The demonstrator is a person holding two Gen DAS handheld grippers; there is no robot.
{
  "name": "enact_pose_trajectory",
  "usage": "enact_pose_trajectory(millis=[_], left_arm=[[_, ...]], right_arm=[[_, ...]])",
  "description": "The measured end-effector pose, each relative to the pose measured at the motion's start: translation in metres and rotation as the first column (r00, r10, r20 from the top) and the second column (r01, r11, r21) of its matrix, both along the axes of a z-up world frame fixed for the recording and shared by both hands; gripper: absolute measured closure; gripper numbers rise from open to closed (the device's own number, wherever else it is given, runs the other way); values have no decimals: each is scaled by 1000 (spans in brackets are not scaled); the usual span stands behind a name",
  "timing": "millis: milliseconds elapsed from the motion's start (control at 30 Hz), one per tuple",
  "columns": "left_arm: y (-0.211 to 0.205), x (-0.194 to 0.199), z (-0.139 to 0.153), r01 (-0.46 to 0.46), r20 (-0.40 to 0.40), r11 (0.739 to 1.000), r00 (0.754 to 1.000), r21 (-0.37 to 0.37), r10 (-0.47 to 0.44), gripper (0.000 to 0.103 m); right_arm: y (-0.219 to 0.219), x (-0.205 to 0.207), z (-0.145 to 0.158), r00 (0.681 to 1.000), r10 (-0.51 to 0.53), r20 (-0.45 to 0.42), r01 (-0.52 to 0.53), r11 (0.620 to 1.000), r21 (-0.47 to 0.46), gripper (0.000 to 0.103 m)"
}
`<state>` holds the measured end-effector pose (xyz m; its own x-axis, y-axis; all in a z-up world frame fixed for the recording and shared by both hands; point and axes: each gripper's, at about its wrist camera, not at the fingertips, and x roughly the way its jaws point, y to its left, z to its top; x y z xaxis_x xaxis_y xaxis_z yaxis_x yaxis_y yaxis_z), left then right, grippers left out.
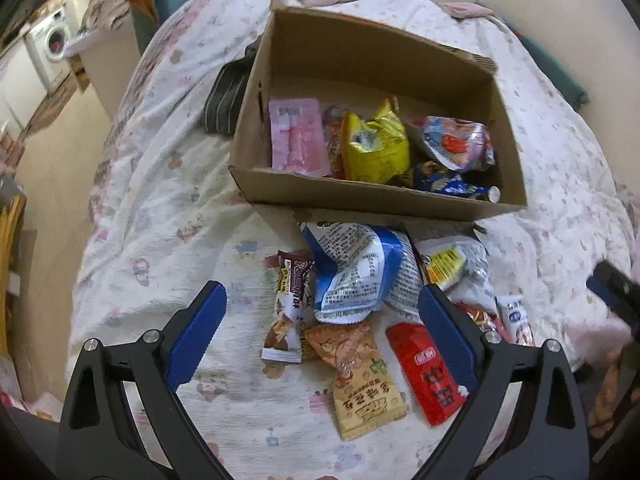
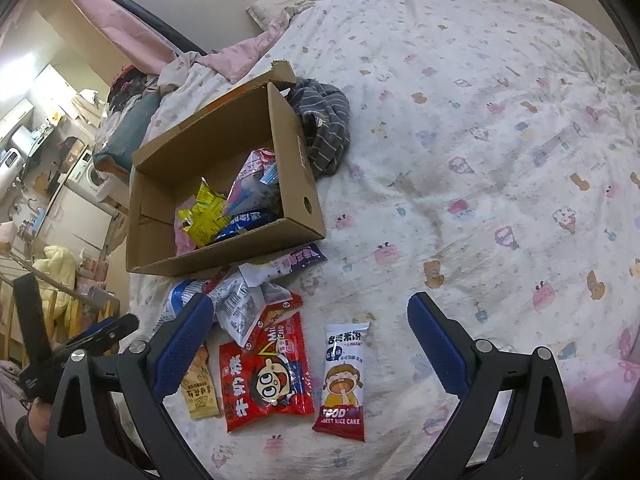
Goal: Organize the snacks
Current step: 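Move both open grippers back toward the remaining snacks, then grasp the blue-white chip bag with the left gripper while the right grasps the rice cake bar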
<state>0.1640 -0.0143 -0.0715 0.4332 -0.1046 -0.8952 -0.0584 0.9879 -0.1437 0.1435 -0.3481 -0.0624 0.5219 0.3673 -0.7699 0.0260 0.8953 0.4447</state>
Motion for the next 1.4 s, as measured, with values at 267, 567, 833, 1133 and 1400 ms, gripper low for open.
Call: enact_pose_trajectory(millis=[267,567,833,1133,1400], left_arm=[[-24,46,-36,96,-150,995,984,-29,-99,17],[-32,67,-66,75,-217,991,971,-111,-98,54],[-17,42,-22,86,-114,992,989,-95,-97,71],[1,3,48,99,63,989,994,-114,-92,71],[30,-4,48,35,67,995,997,-93,-28,71]], right_arm=[[-11,-3,-1,1000,-29,-2,29,999,20,3],[-11,3,-3,999,-34,-10,34,999,30,3],[-5,6,-4,1000,-22,-14,23,999,35,3],[10,12,-56,953,44,-301,-62,997,-50,28],[33,15,-78,916,119,-383,-169,981,-99,53]])
